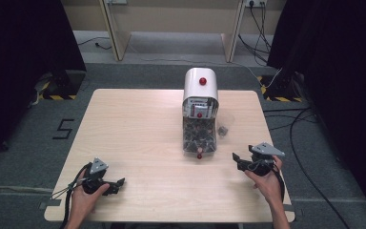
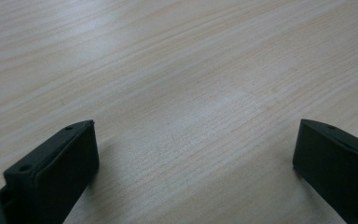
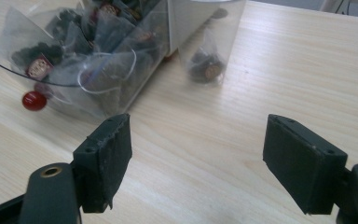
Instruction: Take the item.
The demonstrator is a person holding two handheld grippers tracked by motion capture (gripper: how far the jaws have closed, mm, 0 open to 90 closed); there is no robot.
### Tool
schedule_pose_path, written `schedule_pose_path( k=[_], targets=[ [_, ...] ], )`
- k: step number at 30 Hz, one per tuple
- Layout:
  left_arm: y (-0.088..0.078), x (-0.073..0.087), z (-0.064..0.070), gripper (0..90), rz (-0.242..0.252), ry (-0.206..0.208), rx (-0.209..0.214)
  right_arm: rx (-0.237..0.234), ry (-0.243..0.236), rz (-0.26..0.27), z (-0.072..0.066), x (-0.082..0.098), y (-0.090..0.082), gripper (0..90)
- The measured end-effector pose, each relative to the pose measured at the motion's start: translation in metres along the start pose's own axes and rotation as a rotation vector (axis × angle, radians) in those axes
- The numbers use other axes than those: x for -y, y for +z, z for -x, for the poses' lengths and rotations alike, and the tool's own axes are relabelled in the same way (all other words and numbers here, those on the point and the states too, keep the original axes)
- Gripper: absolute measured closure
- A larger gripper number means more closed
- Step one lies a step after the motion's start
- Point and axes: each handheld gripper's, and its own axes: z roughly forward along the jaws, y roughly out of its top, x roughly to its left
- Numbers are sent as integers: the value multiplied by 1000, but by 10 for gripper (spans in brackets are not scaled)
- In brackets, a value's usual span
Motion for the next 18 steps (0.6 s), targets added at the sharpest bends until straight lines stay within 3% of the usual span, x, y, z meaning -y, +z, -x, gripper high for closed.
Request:
schedule_pose_path(
  k=[8, 18],
  targets=[
    [0, 0, 0, 0, 0, 0, 0, 7, 8, -28, 3, 14, -2, 237],
    [0, 0, 0, 0, 0, 0, 0, 10, -5, -52, -7, 31, -8, 235]
  ],
)
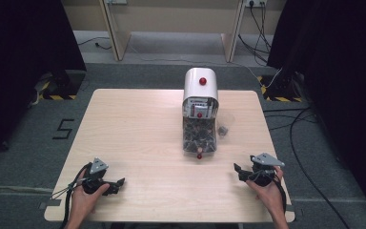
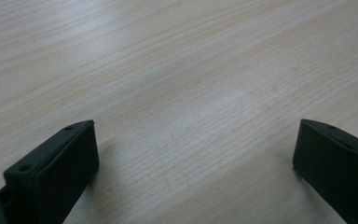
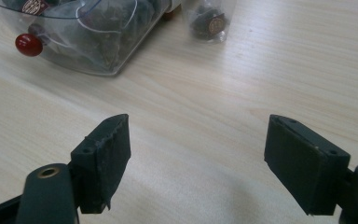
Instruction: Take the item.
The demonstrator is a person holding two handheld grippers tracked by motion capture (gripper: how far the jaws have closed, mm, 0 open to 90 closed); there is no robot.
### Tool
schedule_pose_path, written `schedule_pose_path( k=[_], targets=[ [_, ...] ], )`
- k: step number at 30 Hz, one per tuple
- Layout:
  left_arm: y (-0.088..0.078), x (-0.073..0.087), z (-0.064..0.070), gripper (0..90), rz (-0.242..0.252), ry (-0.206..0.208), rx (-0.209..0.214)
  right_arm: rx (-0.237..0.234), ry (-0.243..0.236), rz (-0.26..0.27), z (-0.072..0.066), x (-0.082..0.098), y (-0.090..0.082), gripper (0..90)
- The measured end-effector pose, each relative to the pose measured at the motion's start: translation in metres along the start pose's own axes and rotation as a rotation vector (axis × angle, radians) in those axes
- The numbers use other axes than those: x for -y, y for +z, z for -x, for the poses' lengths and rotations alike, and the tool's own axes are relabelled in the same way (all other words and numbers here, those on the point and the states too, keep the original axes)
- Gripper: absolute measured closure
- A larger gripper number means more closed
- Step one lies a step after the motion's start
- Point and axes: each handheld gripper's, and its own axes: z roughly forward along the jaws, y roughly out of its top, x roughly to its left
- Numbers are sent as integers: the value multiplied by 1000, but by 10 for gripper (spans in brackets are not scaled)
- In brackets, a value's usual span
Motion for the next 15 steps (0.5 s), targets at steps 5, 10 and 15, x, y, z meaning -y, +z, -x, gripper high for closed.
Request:
schedule_pose_path(
  k=[5, 10, 15],
  targets=[
    [0, 0, 0, 0, 0, 1, 0, -1, -11, -1, -4, 5, -4, 235],
    [0, 0, 0, 0, 0, 1, 0, -1, -8, -3, -4, 9, -7, 235],
    [0, 0, 0, 0, 0, 1, 1, -7, -8, -18, -4, 14, -10, 231]
  ],
)
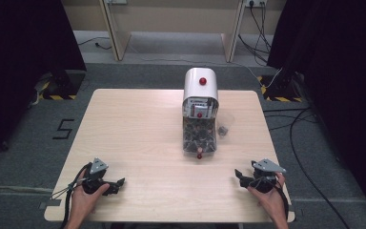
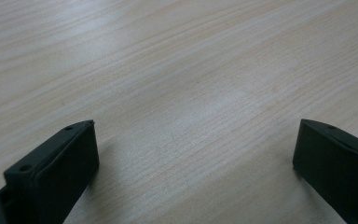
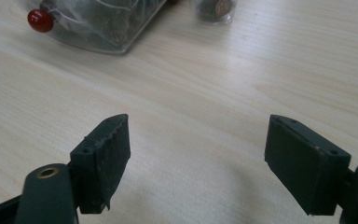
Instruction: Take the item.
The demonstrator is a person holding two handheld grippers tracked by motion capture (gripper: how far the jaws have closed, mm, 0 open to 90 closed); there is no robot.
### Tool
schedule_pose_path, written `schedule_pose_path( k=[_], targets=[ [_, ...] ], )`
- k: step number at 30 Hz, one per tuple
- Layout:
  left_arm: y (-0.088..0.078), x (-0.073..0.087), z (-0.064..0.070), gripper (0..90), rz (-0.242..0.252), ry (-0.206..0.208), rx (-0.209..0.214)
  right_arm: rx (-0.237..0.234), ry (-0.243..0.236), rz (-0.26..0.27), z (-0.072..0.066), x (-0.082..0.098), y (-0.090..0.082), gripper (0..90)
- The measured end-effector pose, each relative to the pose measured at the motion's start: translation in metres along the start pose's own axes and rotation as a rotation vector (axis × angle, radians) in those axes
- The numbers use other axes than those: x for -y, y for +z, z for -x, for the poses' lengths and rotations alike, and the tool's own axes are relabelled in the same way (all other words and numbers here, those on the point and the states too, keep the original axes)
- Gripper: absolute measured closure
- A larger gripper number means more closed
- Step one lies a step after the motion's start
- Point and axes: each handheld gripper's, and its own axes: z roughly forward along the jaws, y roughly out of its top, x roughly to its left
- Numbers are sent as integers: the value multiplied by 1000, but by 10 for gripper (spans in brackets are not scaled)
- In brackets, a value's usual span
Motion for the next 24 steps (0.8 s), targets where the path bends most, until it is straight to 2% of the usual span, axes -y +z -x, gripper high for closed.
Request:
schedule_pose_path(
  k=[7, 9, 17, 19, 24],
  targets=[
    [0, 0, 0, 0, 0, 0, -1, 3, 7, -15, -1, 7, -3, 211],
    [0, 0, 0, 0, 0, 0, -1, 2, 5, -43, -3, 8, -4, 199],
    [0, 0, 0, 0, 0, 0, -1, 13, -2, -79, -6, 12, -7, 196],
    [0, 0, 0, 0, 0, 0, 0, 18, -10, -120, -7, 13, -8, 193],
    [0, 0, 0, 0, 0, 0, 0, 5, 4, -142, -9, 18, -12, 153]
  ],
)
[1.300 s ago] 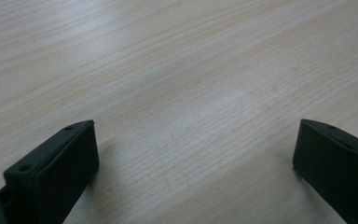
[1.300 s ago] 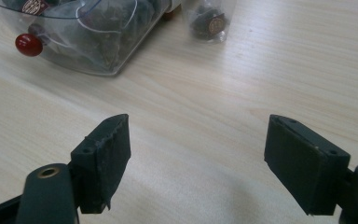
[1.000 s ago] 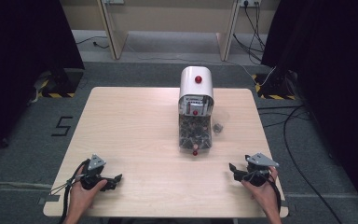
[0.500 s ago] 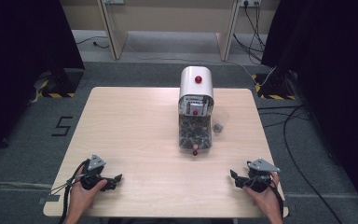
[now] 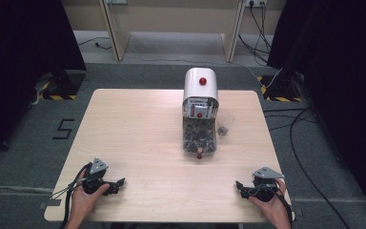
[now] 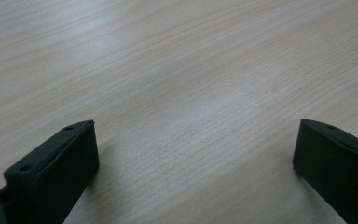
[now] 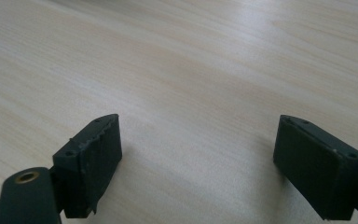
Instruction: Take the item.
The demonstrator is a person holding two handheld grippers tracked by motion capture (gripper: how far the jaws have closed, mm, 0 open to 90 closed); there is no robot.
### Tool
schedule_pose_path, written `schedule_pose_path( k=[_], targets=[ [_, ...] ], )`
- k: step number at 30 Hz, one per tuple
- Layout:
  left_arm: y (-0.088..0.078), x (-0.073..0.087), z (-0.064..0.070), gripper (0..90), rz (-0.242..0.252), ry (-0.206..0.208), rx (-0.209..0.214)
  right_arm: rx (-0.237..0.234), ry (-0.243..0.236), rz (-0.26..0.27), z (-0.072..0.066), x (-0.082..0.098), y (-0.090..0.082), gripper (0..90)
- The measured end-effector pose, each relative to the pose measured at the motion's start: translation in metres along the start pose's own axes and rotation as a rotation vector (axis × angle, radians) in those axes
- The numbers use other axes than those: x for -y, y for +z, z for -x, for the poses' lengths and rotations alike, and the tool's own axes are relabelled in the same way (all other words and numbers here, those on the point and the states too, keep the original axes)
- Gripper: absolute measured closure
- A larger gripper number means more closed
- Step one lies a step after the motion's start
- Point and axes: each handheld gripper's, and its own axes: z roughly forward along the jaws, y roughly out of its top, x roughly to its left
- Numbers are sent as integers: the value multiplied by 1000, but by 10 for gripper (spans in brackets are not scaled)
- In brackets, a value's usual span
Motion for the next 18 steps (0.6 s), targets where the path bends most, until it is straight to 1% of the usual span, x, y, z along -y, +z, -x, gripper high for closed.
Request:
schedule_pose_path(
  k=[9, 18],
  targets=[
    [0, 0, 0, 0, 0, 0, 0, 3, 2, -1, -6, 6, -6, 141],
    [0, 0, 0, 0, 0, 0, 0, 1, 1, -1, -6, 7, -7, 139]
  ],
)
